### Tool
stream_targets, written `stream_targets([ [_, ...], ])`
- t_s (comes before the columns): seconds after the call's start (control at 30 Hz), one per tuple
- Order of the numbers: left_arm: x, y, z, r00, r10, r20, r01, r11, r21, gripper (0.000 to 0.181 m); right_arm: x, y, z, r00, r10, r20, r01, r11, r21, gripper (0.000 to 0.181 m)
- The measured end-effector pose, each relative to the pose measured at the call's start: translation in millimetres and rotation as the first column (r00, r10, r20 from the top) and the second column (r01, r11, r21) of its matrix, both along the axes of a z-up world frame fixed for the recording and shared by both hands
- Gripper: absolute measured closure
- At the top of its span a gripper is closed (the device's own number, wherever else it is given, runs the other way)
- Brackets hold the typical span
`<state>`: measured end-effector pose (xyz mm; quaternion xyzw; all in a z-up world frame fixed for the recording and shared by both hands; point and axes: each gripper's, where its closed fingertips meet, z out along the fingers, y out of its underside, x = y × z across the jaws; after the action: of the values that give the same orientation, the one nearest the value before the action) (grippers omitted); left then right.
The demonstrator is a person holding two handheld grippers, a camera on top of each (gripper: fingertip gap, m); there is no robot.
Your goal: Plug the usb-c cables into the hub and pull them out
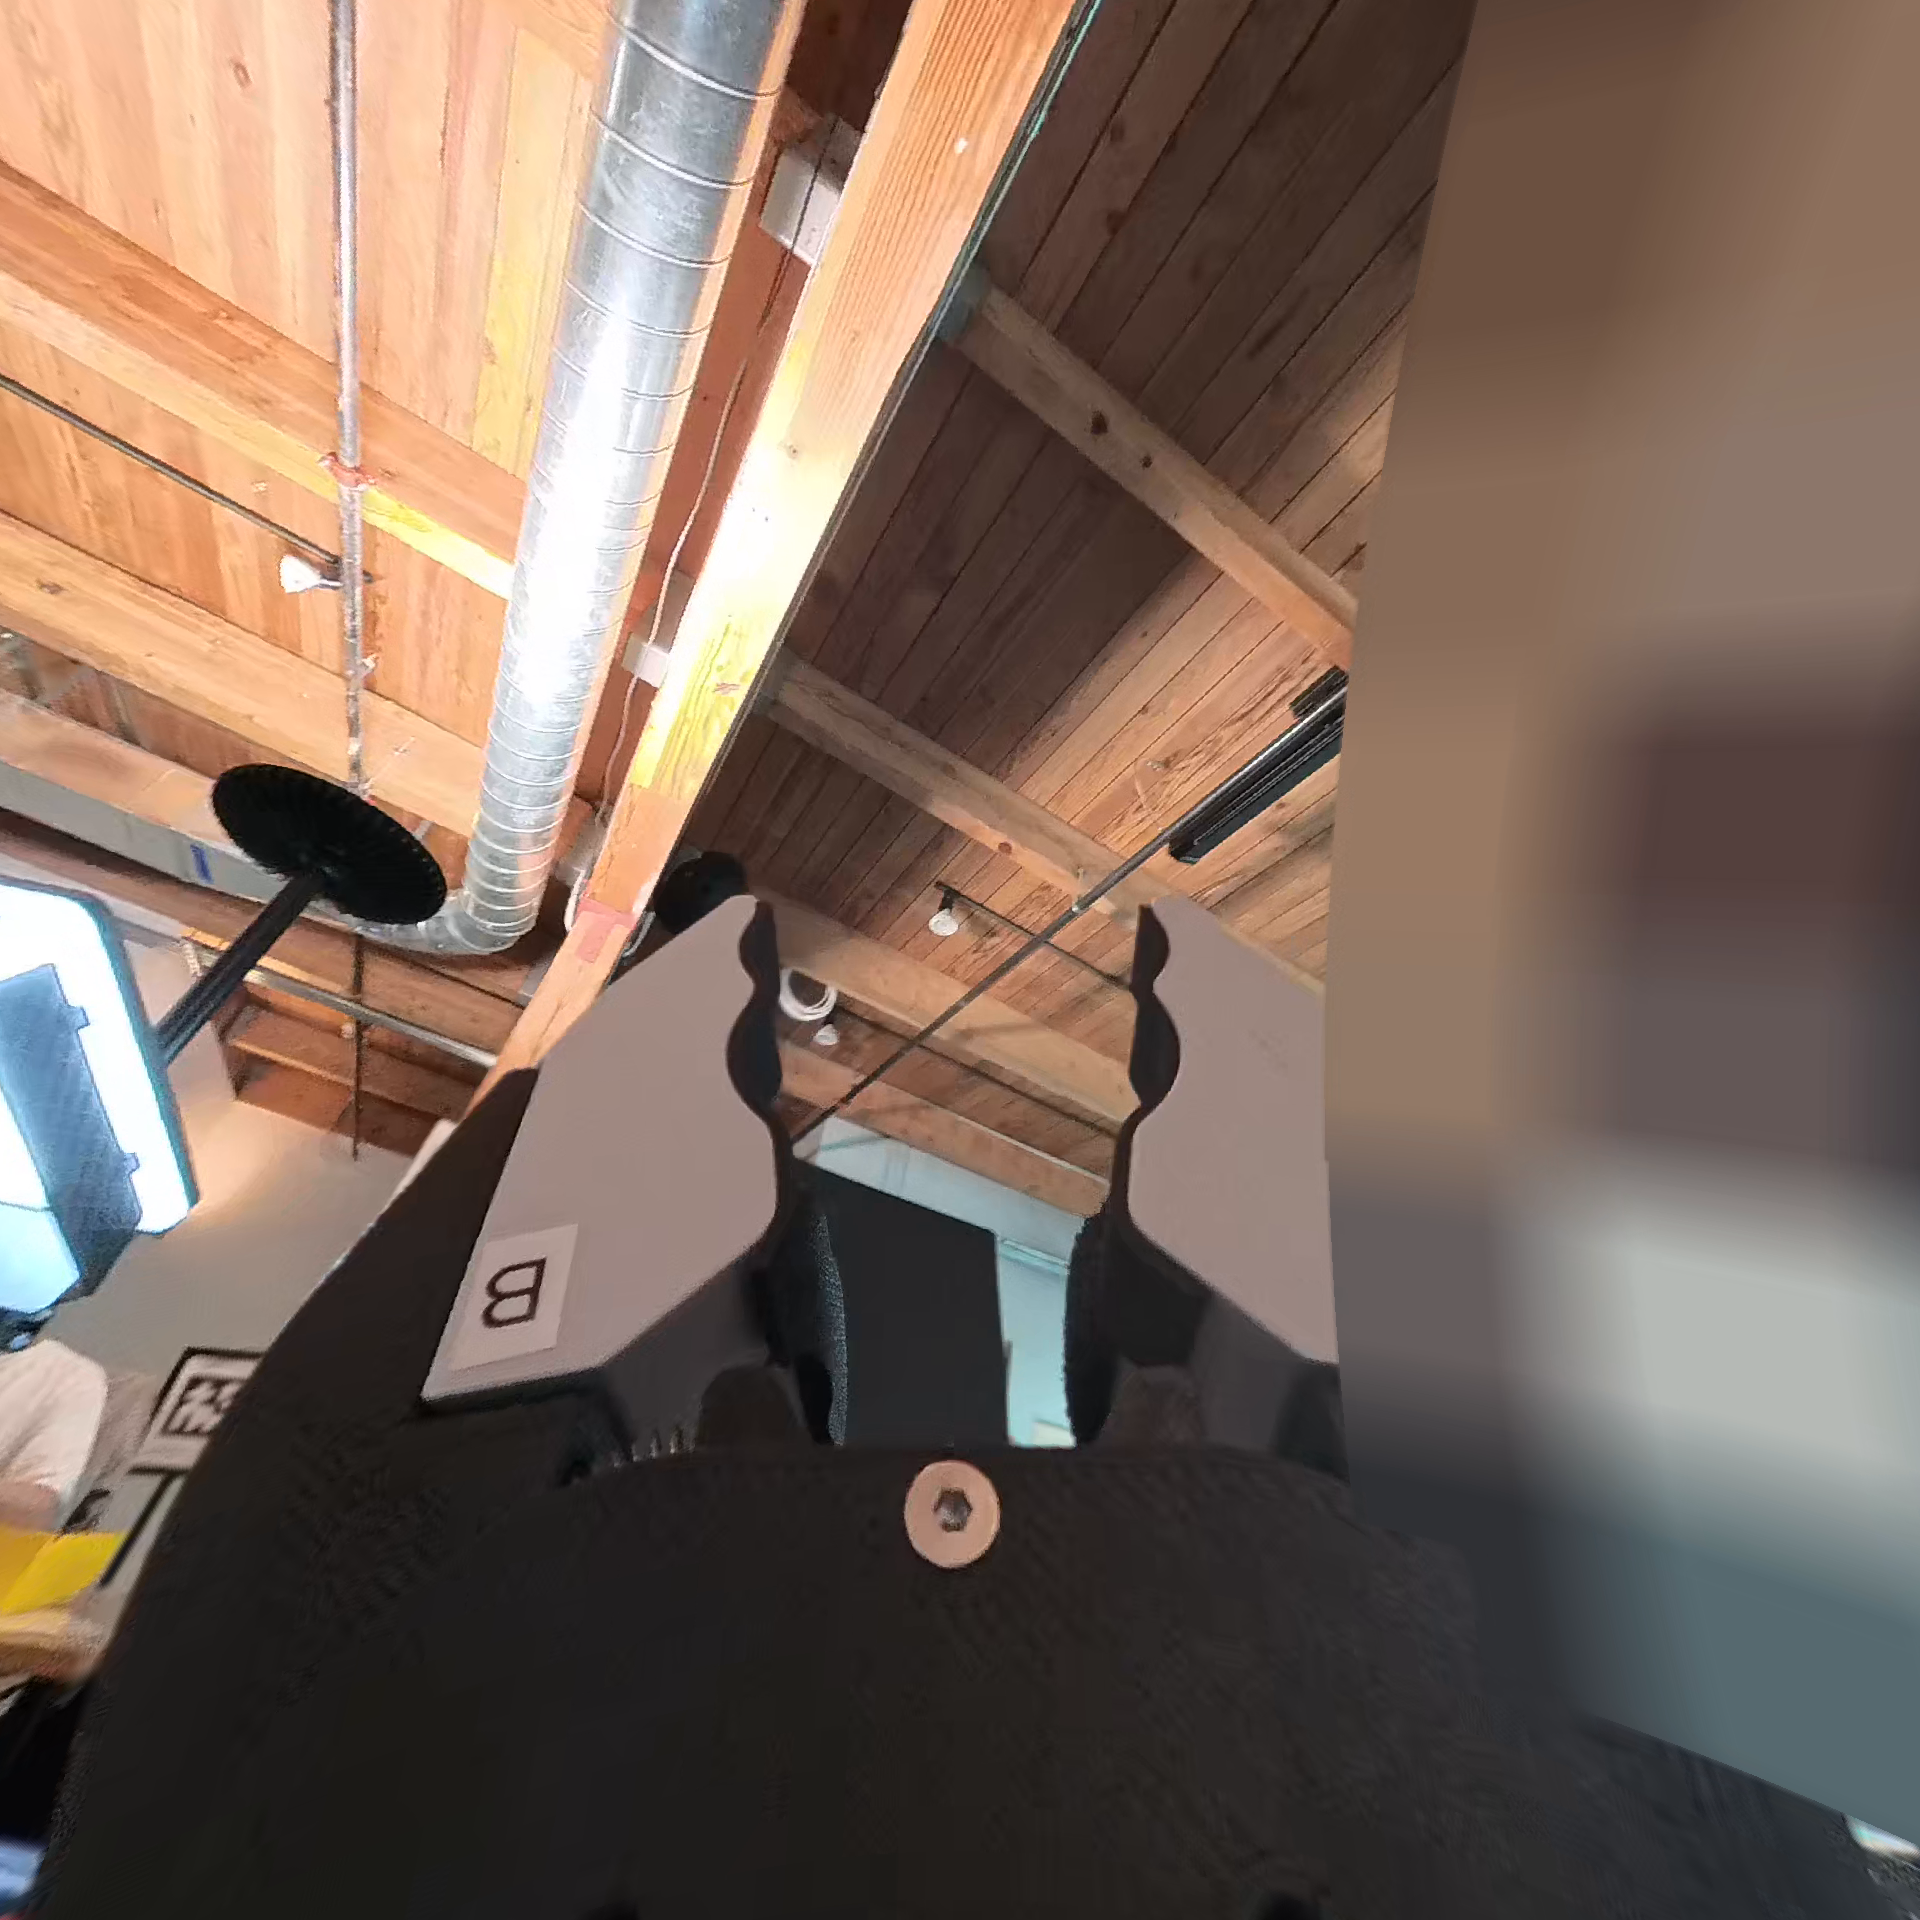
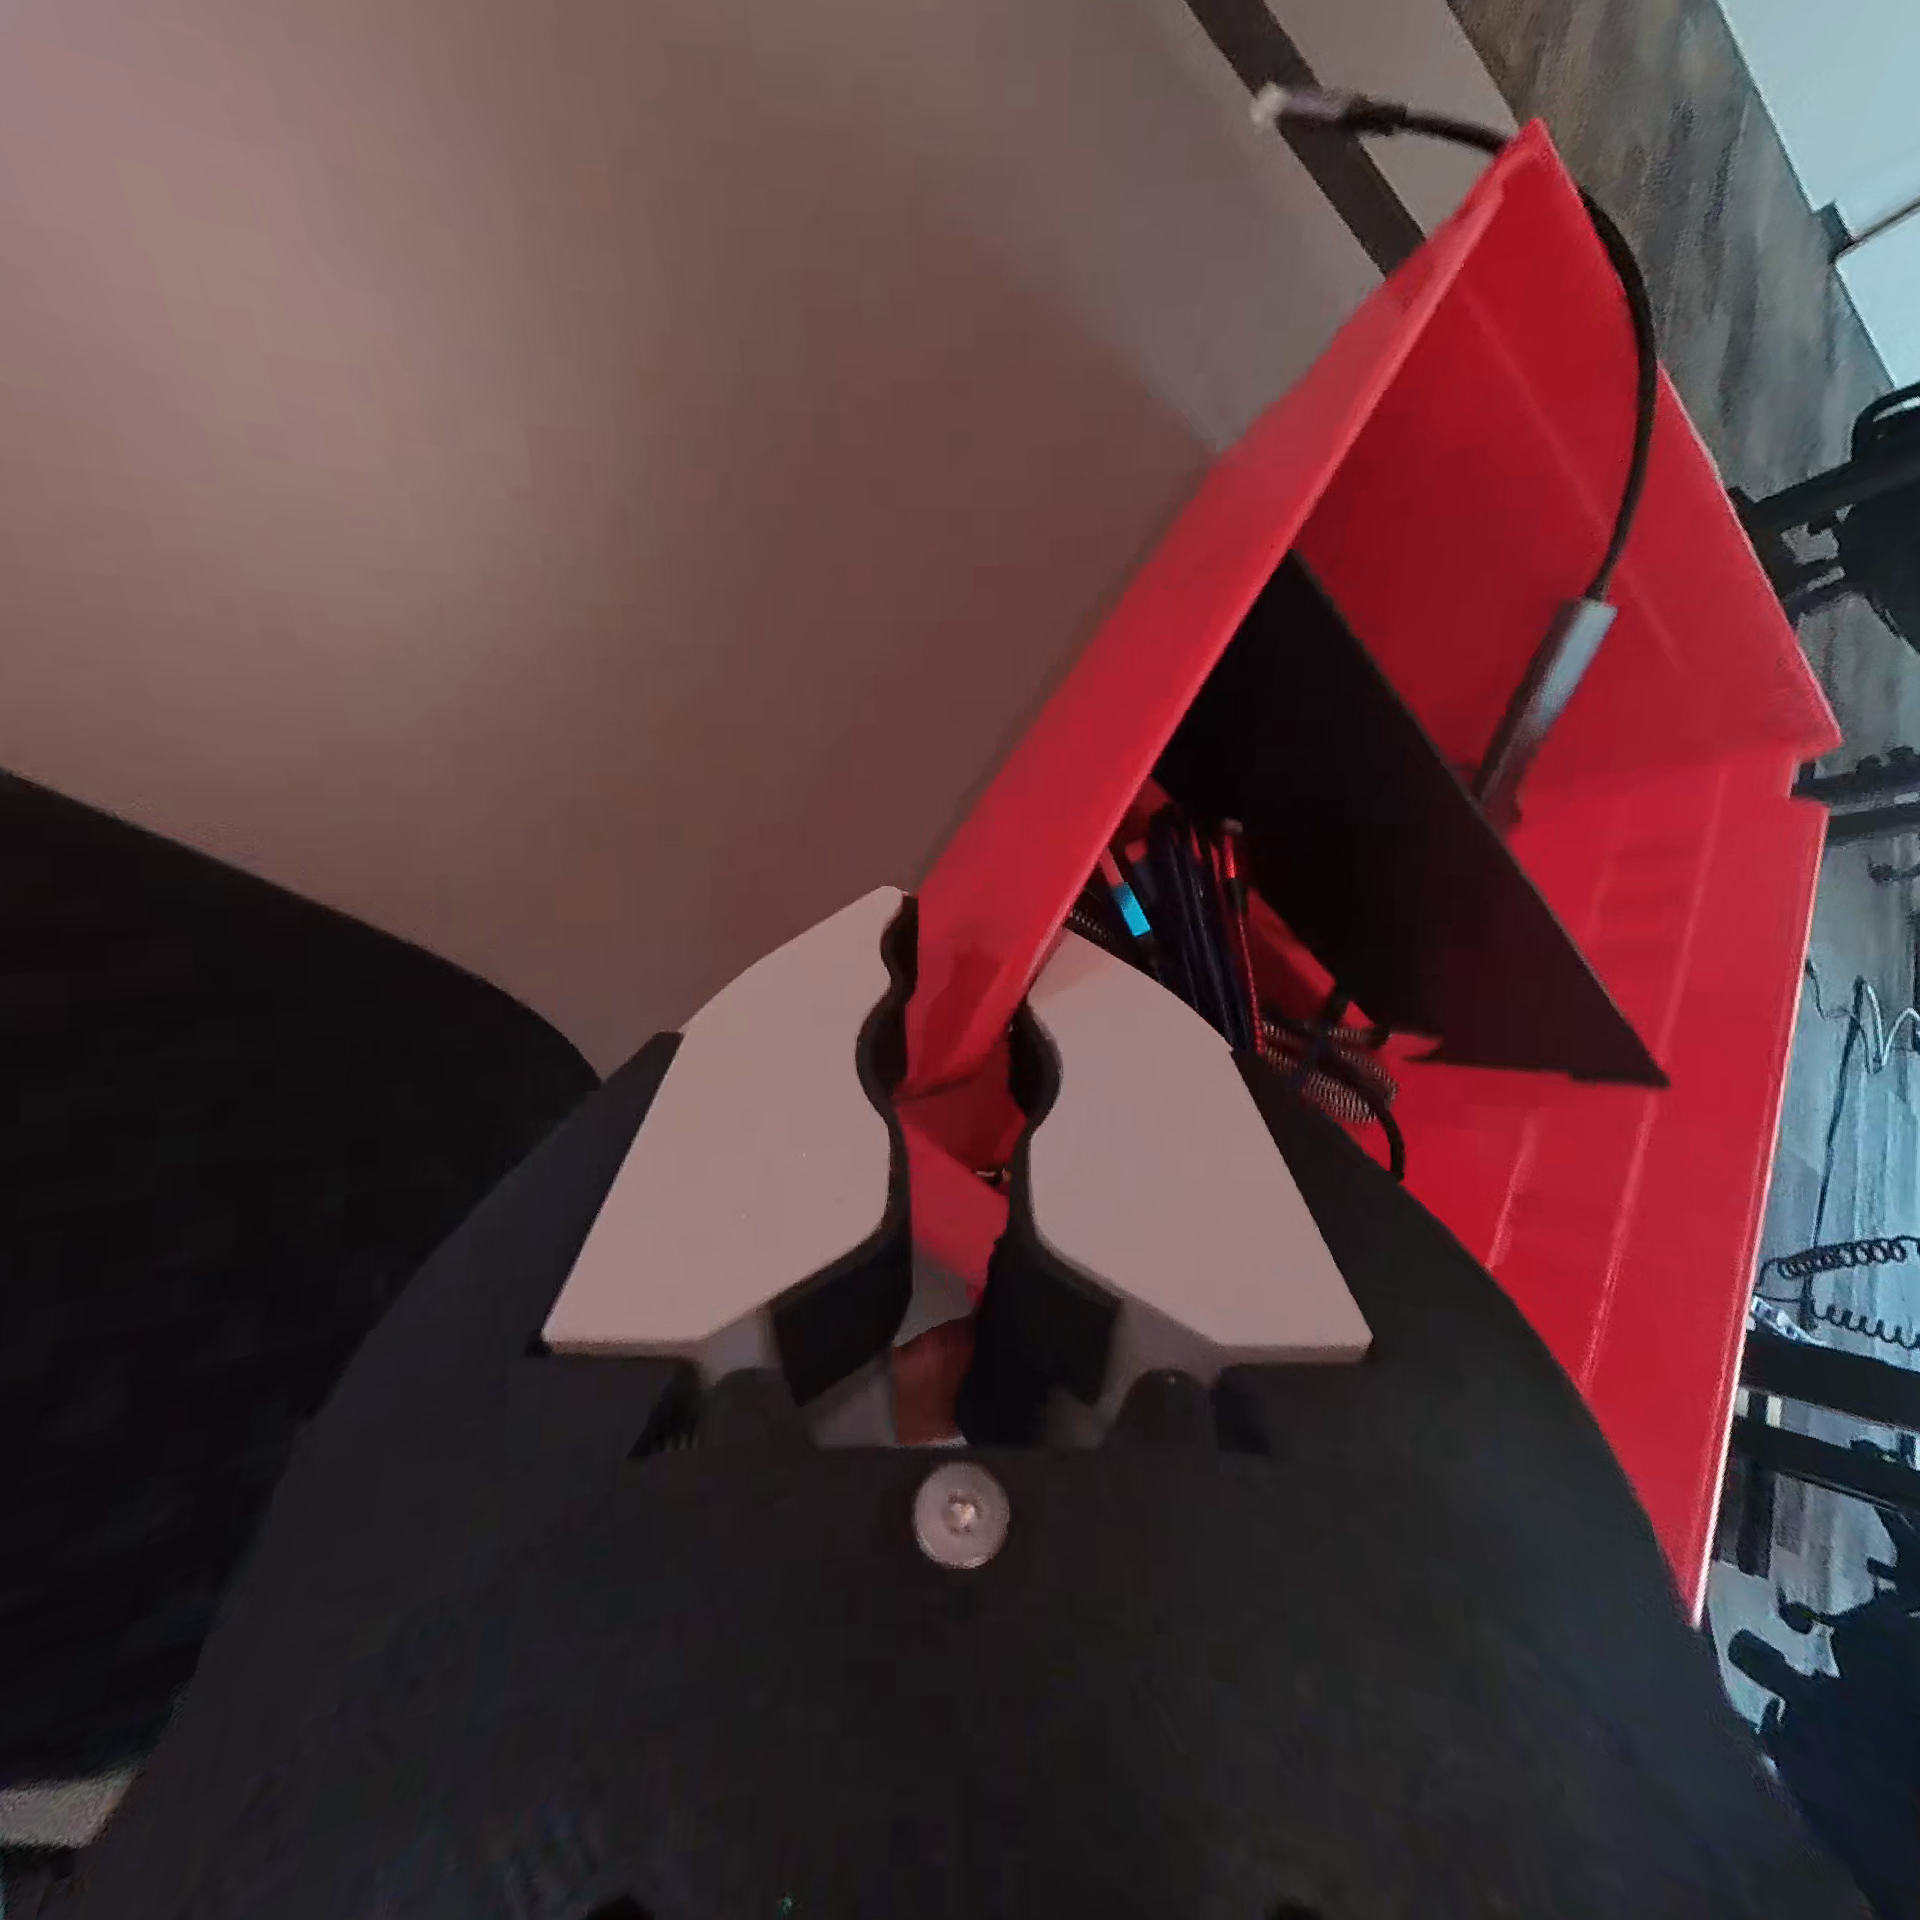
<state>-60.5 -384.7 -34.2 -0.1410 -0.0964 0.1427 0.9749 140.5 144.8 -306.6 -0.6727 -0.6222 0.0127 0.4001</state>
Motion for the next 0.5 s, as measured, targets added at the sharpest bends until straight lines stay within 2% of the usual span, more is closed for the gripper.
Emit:
stream_targets([
  [0.03,-4,0,-2,1.0,0.008,0.016,-0.008,1.0,-0.008,0.118,-9,-5,0,1.0,0.004,-0.003,-0.004,1.0,0.003,0.167],
  [0.27,-17,-4,-7,0.998,-0.033,0.058,0.035,0.999,-0.036,0.118,-78,-54,1,0.995,0.1,-0.008,-0.1,0.995,-0.018,0.163],
  [0.5,-21,-26,-8,0.996,0.061,0.066,-0.057,0.996,-0.064,0.118,-161,-123,1,0.952,0.305,0.018,-0.304,0.952,-0.021,0.161],
])
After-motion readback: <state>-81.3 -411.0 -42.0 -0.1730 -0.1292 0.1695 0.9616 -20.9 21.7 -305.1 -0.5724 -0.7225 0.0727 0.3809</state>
